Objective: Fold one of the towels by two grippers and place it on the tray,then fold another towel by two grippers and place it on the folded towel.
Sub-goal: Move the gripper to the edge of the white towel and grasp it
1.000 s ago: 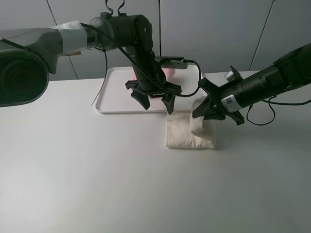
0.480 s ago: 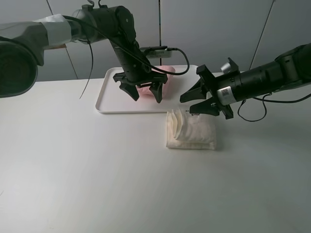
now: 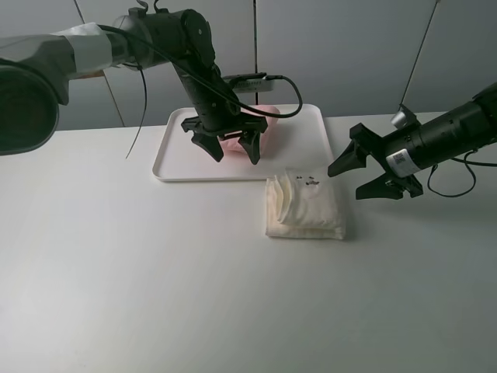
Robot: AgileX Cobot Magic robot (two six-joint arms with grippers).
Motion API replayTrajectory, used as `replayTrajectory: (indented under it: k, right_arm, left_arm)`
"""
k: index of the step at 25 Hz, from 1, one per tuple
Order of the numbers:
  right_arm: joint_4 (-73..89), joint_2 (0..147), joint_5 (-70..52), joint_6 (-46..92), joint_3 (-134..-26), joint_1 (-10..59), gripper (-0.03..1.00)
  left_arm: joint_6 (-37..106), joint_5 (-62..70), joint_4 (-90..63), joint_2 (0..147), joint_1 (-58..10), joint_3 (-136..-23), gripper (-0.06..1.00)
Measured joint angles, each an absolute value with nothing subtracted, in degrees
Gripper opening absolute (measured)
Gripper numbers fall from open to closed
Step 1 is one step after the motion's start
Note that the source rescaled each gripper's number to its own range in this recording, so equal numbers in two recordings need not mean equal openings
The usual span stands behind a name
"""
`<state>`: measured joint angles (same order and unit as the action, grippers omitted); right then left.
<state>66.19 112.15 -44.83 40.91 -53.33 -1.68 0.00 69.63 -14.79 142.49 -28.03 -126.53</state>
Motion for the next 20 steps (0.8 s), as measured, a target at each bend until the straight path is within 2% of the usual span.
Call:
replayTrajectory:
  k: [10, 14, 16, 18, 20]
  right_arm:
    - [70.85, 119.14, -46.47, 46.27, -53.45, -1.68, 0.72]
    - [73.73, 120.86, -47.80, 48.98, -53.56, -1.68, 0.64]
    - [74.24, 121.55, -48.17, 50.04, -53.56, -1.68, 0.55]
    - [74.24, 122.11, -48.02, 51.52, -53.56, -1.68, 0.41]
    - [74.36, 122.45, -47.92, 53.31, -53.56, -1.68, 0.18]
  left_arm:
    - [1.74, 69.86, -16.10, 142.49, -28.03, -121.65, 0.95]
    - [2.97, 69.86, -17.78, 142.49, -28.03, -121.55, 0.95]
    - [3.20, 69.86, -17.89, 142.49, -28.03, -121.55, 0.95]
    - [4.14, 69.86, -17.92, 142.49, -28.03, -121.55, 0.95]
    - [6.02, 69.86, -18.03, 142.49, -28.03, -121.55, 0.95]
